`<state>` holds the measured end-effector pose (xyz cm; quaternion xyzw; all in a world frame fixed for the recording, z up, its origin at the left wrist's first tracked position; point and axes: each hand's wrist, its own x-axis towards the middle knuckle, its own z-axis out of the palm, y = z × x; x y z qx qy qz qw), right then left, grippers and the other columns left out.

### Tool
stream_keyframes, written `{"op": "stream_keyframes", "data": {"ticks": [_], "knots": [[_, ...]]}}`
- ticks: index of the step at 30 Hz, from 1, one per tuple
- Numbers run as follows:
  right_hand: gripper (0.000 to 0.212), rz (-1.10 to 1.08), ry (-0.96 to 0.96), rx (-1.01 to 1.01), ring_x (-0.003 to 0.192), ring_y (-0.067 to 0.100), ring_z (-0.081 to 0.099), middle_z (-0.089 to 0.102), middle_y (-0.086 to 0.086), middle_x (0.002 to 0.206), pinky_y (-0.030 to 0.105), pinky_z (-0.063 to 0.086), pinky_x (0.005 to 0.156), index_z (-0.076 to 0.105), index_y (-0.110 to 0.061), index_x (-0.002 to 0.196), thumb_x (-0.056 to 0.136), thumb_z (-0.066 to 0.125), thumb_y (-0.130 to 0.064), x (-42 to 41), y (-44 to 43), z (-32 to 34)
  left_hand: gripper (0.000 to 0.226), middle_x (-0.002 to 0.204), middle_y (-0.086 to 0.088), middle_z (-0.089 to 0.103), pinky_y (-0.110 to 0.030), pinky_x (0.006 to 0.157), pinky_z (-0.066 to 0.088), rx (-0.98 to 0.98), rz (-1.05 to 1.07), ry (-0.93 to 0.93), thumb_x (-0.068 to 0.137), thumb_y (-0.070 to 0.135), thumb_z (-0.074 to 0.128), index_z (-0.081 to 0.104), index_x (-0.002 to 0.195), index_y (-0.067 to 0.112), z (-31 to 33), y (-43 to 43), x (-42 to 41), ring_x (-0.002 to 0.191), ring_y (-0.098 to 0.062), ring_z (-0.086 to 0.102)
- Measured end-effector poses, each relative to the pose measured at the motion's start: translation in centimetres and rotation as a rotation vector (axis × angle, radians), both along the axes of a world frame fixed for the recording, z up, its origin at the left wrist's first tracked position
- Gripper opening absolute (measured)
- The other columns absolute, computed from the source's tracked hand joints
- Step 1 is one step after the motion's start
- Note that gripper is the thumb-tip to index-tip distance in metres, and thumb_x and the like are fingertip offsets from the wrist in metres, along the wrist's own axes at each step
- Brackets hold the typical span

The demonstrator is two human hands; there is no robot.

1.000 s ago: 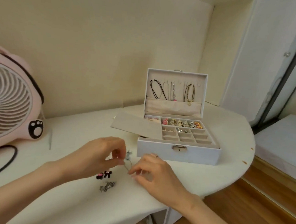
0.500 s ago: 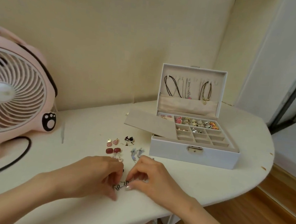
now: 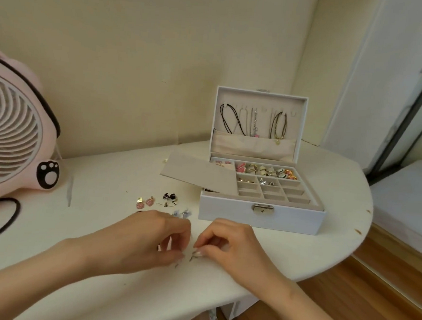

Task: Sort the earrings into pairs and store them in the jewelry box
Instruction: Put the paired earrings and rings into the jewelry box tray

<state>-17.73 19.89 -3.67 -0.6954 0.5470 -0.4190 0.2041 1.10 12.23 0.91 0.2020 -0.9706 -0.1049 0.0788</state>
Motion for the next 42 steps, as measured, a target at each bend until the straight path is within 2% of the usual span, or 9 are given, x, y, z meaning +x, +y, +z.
{"op": "stream_keyframes", "data": {"ticks": [3, 8, 11, 17, 20, 25, 32, 37, 42], "knots": [[0.016, -0.061, 0.016, -0.036, 0.077, 0.009, 0.061, 0.066, -0.005, 0.080, 0.012, 0.043, 0.071, 0.074, -0.015, 0.078, 0.076, 0.071, 0.000, -1.9, 0.7, 0.8, 0.008, 0.077, 0.018, 0.062, -0.016, 0.070, 0.045, -0.016, -0.019, 0.050, 0.086, 0.029, 0.056, 0.050, 0.083, 0.033, 0.6, 0.1, -2.7, 0.072, 0.002, 0.055], [0.025, -0.216, -0.073, -0.063, 0.078, 0.008, 0.066, 0.072, -0.005, 0.080, 0.017, 0.051, 0.075, 0.076, -0.019, 0.076, 0.072, 0.073, 0.005, -6.2, 1.4, 3.2, 0.008, 0.073, 0.014, 0.059, -0.006, 0.059, 0.037, 0.073, -0.020, 0.190, 0.082, 0.014, 0.063, 0.060, 0.088, 0.019, 2.2, -1.2, -8.2, 0.063, 0.003, 0.053], [0.023, -0.354, -0.168, -0.091, 0.074, 0.015, 0.068, 0.073, -0.001, 0.077, 0.021, 0.055, 0.072, 0.075, -0.017, 0.074, 0.072, 0.073, 0.005, -9.1, 1.3, 4.9, 0.008, 0.076, 0.006, 0.062, -0.012, 0.063, 0.045, 0.143, -0.035, 0.277, 0.081, 0.010, 0.066, 0.062, 0.088, 0.010, 2.7, -2.6, -11.5, 0.064, 0.000, 0.055], [0.020, -0.592, -0.052, -0.064, 0.072, 0.008, 0.065, 0.070, -0.009, 0.074, 0.010, 0.049, 0.070, 0.072, -0.021, 0.071, 0.070, 0.077, -0.002, -14.4, -1.1, 6.2, 0.009, 0.079, 0.001, 0.064, -0.025, 0.068, 0.048, 0.161, -0.024, 0.396, 0.080, 0.010, 0.066, 0.060, 0.085, 0.014, 2.6, -4.6, -18.0, 0.069, -0.011, 0.058], [0.022, -0.654, -0.028, -0.028, 0.074, 0.013, 0.064, 0.070, -0.005, 0.072, 0.024, 0.051, 0.075, 0.071, -0.023, 0.068, 0.068, 0.079, -0.002, -16.3, -2.3, 6.3, 0.012, 0.080, 0.001, 0.062, -0.025, 0.068, 0.047, 0.186, -0.002, 0.419, 0.082, 0.011, 0.066, 0.059, 0.091, 0.013, 2.6, -5.2, -21.1, 0.072, -0.014, 0.058], [0.023, -0.668, 0.024, 0.033, 0.076, 0.012, 0.064, 0.069, -0.006, 0.071, 0.033, 0.053, 0.082, 0.069, -0.027, 0.064, 0.069, 0.080, -0.007, -17.7, -3.2, 6.3, 0.014, 0.087, -0.007, 0.067, -0.033, 0.071, 0.049, 0.173, 0.071, 0.386, 0.080, 0.020, 0.069, 0.059, 0.089, 0.014, 2.6, -5.9, -24.6, 0.078, -0.019, 0.059], [0.012, -0.666, -0.009, 0.068, 0.078, 0.016, 0.066, 0.070, 0.000, 0.073, 0.036, 0.054, 0.083, 0.070, -0.018, 0.069, 0.071, 0.077, -0.010, -18.5, -3.4, 6.6, 0.014, 0.084, 0.003, 0.057, -0.020, 0.060, 0.039, 0.197, 0.096, 0.354, 0.082, 0.021, 0.068, 0.060, 0.091, 0.013, 1.8, -6.3, -26.4, 0.074, -0.012, 0.052], [0.008, -0.662, 0.008, 0.085, 0.081, 0.019, 0.066, 0.069, 0.002, 0.073, 0.035, 0.052, 0.081, 0.070, -0.014, 0.074, 0.073, 0.076, -0.010, -18.7, -3.3, 6.6, 0.017, 0.095, -0.004, 0.065, -0.034, 0.079, 0.049, 0.164, 0.098, 0.225, 0.081, 0.025, 0.069, 0.065, 0.093, 0.014, 1.5, -6.5, -26.5, 0.091, -0.021, 0.059], [0.013, -0.646, 0.055, 0.126, 0.080, 0.015, 0.067, 0.071, 0.002, 0.074, 0.036, 0.053, 0.083, 0.067, -0.022, 0.069, 0.074, 0.075, -0.013, -18.8, -3.9, 6.4, 0.015, 0.104, -0.004, 0.065, -0.035, 0.082, 0.047, 0.070, 0.122, 0.151, 0.085, 0.026, 0.064, 0.064, 0.097, 0.016, 1.7, -6.5, -26.2, 0.098, -0.022, 0.058]]}}
